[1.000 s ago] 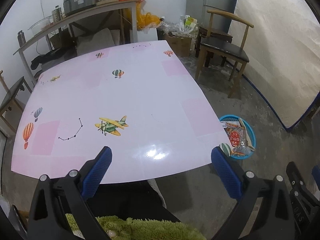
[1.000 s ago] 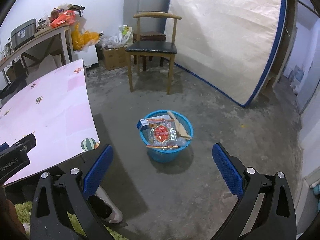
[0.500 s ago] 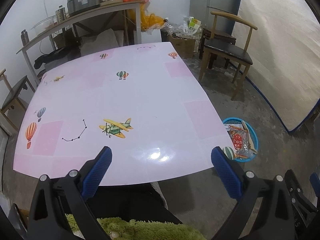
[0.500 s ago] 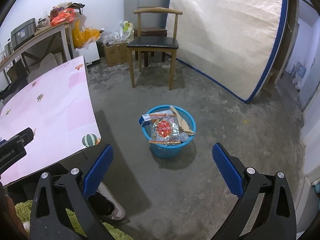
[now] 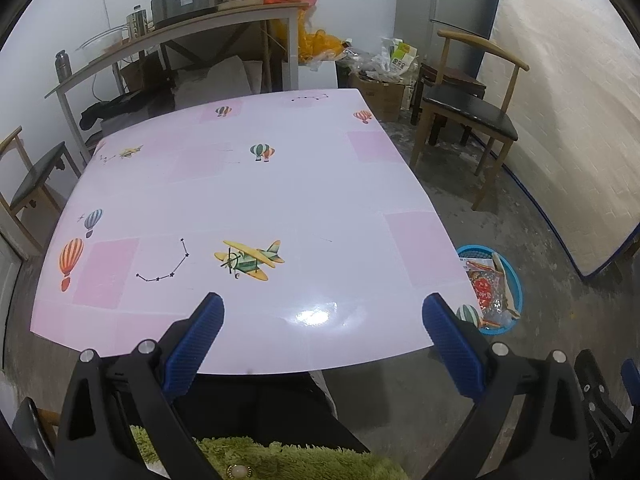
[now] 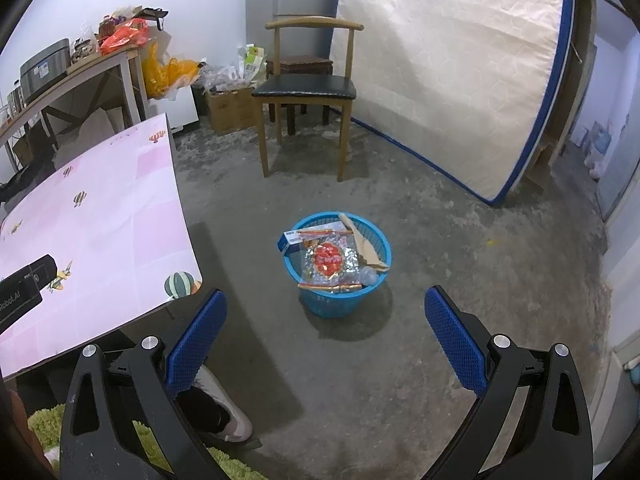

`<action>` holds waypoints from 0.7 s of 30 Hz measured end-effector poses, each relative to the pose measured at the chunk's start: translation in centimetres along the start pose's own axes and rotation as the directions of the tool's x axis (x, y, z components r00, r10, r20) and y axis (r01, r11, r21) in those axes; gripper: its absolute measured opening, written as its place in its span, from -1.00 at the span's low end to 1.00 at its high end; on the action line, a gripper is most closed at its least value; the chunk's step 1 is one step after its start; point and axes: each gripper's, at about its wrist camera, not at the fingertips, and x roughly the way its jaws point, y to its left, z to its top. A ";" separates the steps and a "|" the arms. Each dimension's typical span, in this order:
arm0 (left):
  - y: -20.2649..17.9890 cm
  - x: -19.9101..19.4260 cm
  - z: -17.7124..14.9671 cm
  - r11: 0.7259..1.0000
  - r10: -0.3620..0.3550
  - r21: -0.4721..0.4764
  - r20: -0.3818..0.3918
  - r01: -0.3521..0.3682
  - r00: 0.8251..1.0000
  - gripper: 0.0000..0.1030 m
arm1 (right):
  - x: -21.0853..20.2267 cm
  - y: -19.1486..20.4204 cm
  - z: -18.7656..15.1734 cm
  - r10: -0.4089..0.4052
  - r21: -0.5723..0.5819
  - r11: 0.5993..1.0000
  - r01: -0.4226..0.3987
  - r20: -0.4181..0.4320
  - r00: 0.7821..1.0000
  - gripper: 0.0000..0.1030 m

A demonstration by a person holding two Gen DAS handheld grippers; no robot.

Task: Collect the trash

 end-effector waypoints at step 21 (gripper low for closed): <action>0.1 0.2 0.0 1.000 0.004 0.003 -0.007 -0.004 1.000 0.89 | 0.2 -0.1 -0.1 -0.004 -0.002 1.000 0.004 0.000 1.000 0.85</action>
